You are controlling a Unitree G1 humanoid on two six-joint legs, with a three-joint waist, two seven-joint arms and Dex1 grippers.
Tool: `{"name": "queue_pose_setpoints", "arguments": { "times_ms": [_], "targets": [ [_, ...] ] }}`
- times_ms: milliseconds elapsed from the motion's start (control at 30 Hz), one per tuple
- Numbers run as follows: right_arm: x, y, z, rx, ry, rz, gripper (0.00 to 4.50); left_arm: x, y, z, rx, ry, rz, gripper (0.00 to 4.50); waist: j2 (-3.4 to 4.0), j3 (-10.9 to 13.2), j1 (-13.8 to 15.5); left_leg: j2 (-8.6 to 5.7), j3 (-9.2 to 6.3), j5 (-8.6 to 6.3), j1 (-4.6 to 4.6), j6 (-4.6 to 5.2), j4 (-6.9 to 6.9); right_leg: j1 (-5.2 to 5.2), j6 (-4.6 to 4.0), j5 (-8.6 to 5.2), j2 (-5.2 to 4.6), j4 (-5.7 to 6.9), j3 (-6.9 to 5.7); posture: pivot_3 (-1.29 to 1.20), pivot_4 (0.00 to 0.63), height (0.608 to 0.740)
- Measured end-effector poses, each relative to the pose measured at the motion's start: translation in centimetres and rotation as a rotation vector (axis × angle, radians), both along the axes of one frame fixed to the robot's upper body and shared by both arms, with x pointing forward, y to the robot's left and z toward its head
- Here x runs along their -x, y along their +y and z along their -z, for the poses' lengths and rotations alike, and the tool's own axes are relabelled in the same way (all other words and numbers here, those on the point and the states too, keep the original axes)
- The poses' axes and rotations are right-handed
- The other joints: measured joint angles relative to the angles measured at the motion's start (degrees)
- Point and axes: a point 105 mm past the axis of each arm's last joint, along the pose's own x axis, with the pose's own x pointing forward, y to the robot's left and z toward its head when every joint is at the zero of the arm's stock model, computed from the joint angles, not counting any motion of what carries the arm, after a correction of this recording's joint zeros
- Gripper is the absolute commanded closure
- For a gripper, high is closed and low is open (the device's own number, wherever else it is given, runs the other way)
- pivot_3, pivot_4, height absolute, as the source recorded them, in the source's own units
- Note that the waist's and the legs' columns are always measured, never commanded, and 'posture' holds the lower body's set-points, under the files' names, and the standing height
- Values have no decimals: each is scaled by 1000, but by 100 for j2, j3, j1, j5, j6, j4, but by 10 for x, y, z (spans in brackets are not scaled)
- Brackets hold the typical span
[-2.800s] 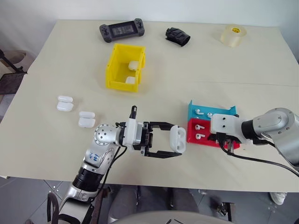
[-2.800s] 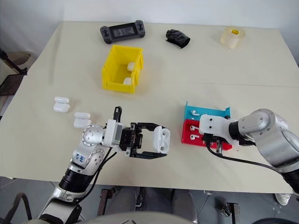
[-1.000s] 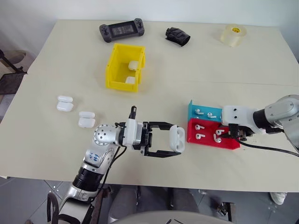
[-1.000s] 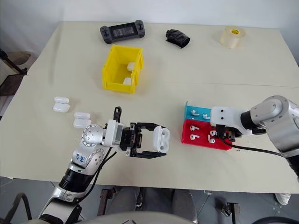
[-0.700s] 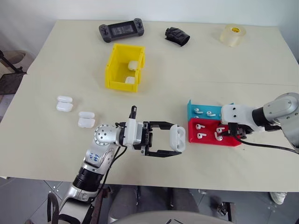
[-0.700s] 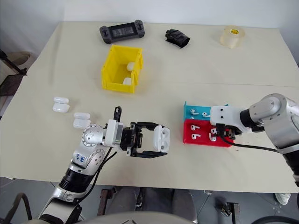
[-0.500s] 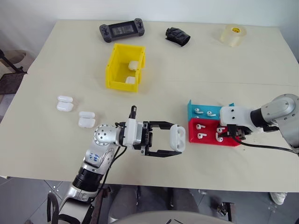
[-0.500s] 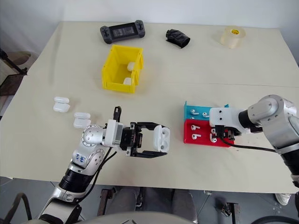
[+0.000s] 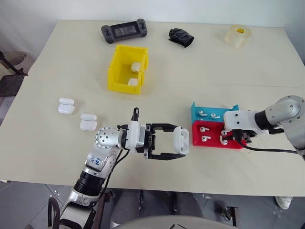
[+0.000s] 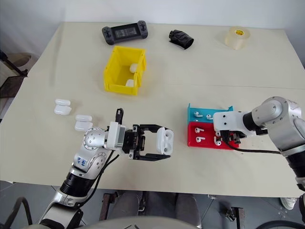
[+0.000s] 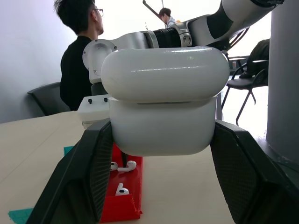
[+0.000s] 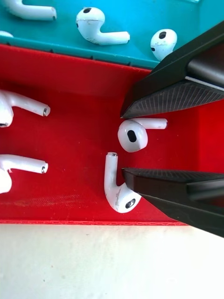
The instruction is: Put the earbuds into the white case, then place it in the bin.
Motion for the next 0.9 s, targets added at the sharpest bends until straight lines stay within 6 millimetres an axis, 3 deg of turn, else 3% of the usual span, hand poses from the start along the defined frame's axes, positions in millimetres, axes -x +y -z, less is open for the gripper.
{"name": "queue_pose_setpoints", "arguments": {
  "times_ms": [133, 300, 700, 900],
  "targets": [
    [0, -1, 0, 8, 0, -6, 2781, 0, 0, 0, -1, 0, -2, 1741, 0, 0, 1, 0, 0, 0, 0, 0, 2, 1, 0, 0, 0, 1, 0, 0, 150, 740],
    [1, -1, 1, 10, 15, -8, 3949, 0, 0, 0, -3, -1, -4, 1741, 0, 0, -1, 0, 0, 0, 0, 0, 2, 1, 0, 0, 0, 1, 0, 0, 150, 740],
    [5, -1, -1, -44, 8, 33, 3955, 0, 1, 1, -10, -4, 3, 1741, 0, 0, 6, 0, 0, 0, 0, 0, 1, 0, 0, 0, -1, 2, 1, 0, 150, 740],
    [29, 21, -44, -340, -46, 1, 3955, 4, 4, -1, -6, -16, 64, 1741, 1, 1, 20, 1, -4, 0, -1, -1, 0, 4, 1, 1, -1, -1, -7, 0, 150, 740]
  ]
}}
